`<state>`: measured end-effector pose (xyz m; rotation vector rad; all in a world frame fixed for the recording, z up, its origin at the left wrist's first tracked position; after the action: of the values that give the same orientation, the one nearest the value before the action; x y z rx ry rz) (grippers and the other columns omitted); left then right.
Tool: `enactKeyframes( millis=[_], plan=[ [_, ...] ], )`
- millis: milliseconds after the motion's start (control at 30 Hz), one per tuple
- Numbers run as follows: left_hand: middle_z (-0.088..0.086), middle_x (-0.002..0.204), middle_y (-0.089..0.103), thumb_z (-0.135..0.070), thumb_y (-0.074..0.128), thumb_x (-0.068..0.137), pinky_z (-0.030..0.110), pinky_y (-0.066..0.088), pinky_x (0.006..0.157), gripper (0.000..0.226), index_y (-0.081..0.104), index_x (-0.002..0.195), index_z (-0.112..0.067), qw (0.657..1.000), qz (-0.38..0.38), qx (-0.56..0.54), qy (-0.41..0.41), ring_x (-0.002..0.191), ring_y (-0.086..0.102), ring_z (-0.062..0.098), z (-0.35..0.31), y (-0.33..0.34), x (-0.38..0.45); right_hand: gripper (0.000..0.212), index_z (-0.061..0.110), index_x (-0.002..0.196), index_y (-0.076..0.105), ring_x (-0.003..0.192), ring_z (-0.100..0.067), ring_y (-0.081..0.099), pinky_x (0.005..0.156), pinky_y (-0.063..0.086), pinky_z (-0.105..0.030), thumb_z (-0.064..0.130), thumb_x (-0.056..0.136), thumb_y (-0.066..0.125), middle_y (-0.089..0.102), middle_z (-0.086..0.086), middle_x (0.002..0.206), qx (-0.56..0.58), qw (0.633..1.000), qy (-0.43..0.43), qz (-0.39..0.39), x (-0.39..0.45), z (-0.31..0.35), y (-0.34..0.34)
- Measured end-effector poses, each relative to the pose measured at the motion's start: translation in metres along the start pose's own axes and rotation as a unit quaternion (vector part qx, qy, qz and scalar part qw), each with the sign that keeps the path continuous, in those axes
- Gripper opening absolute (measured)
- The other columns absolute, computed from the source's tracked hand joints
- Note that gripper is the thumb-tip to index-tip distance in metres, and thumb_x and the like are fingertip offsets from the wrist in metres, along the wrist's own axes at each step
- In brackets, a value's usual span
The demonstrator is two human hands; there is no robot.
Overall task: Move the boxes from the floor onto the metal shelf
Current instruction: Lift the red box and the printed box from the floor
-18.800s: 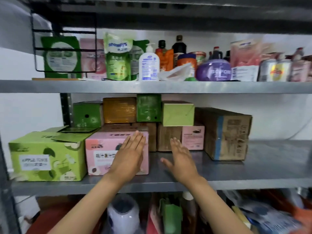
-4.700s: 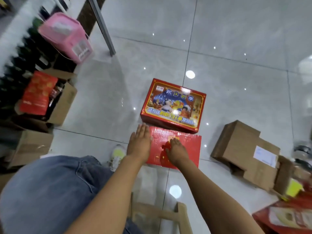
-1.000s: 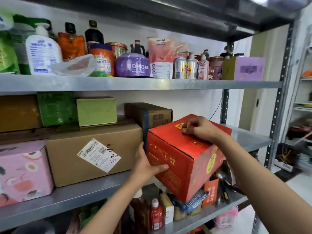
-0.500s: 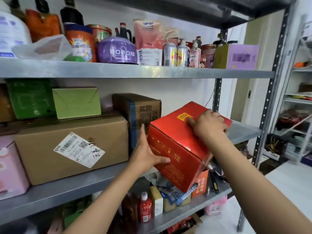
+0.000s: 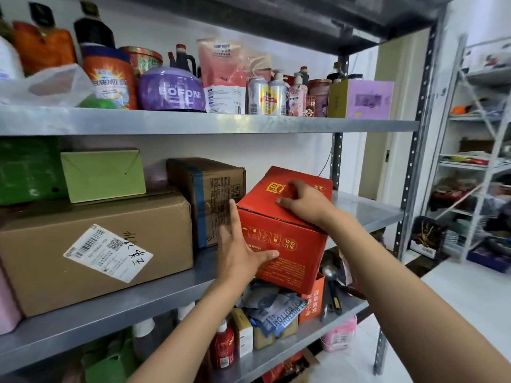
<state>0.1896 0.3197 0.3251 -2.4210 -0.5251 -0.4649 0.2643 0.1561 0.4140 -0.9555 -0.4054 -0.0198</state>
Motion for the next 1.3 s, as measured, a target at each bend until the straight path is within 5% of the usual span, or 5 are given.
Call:
enactKeyframes(
  millis=[133, 667, 933, 1100, 1300],
  plan=[
    [0.006, 0.131, 0.031, -0.050, 0.087, 0.054, 0.049, 0.044, 0.095, 0.145, -0.035, 0.134, -0.052, 1.000, 0.001, 0.011, -0.011, 0.119, 0.044, 0.024, -0.004, 0.012, 0.004, 0.059, 0.006, 0.124, 0.047, 0.116, -0.039, 0.052, 0.094, 0.047, -0.044, 0.042, 0.080, 0.062, 0.053, -0.018, 0.125, -0.044, 0.981, 0.089, -0.166, -0.014, -0.027, -0.018],
    [-0.006, 0.112, 0.050, -0.032, 0.069, 0.084, 0.034, 0.051, 0.085, 0.034, 0.046, 0.106, -0.021, 0.996, -0.057, 0.063, 0.012, 0.099, 0.055, 0.013, 0.004, 0.035, 0.041, 0.038, 0.019, 0.124, 0.046, 0.096, -0.018, 0.064, 0.089, 0.055, -0.048, 0.039, 0.094, 0.059, 0.062, -0.002, 0.117, 0.402, 0.900, 0.136, -0.097, -0.003, -0.098, 0.037],
    [-0.006, 0.108, 0.051, -0.019, 0.064, 0.089, 0.021, 0.037, 0.076, 0.019, 0.048, 0.098, -0.019, 0.995, -0.079, 0.060, 0.016, 0.093, 0.050, 0.008, 0.018, 0.040, 0.066, 0.045, 0.013, 0.132, 0.033, 0.085, -0.014, 0.061, 0.067, 0.059, -0.036, 0.026, 0.097, 0.058, 0.056, -0.004, 0.119, 0.385, 0.915, 0.123, -0.012, 0.052, -0.100, 0.065],
    [-0.001, 0.116, 0.051, -0.012, 0.058, 0.093, 0.021, 0.038, 0.085, 0.025, 0.053, 0.117, -0.014, 0.996, -0.087, 0.035, -0.004, 0.106, 0.053, 0.015, 0.029, 0.049, 0.085, 0.054, 0.012, 0.131, 0.032, 0.099, -0.025, 0.062, 0.089, 0.054, -0.054, 0.026, 0.091, 0.065, 0.057, -0.009, 0.121, 0.363, 0.924, 0.117, -0.003, 0.084, -0.100, 0.089],
    [0.002, 0.113, 0.056, 0.003, 0.040, 0.095, 0.027, 0.048, 0.093, 0.043, 0.053, 0.131, -0.016, 0.994, -0.050, 0.097, 0.023, 0.103, 0.056, 0.016, 0.038, 0.051, 0.102, 0.071, 0.005, 0.144, 0.023, 0.113, -0.017, 0.057, 0.084, 0.039, -0.023, 0.013, 0.089, 0.068, 0.055, -0.002, 0.128, 0.276, 0.956, 0.096, 0.000, 0.117, -0.095, 0.116]
  ],
)
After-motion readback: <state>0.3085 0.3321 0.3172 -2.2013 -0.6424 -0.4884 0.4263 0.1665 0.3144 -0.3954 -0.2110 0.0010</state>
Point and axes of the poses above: each hand's wrist, its own x-axis towards the middle knuckle, its own y-axis out of the palm, z = x × y, the point moved 6 cm from there along x, towards the middle knuckle
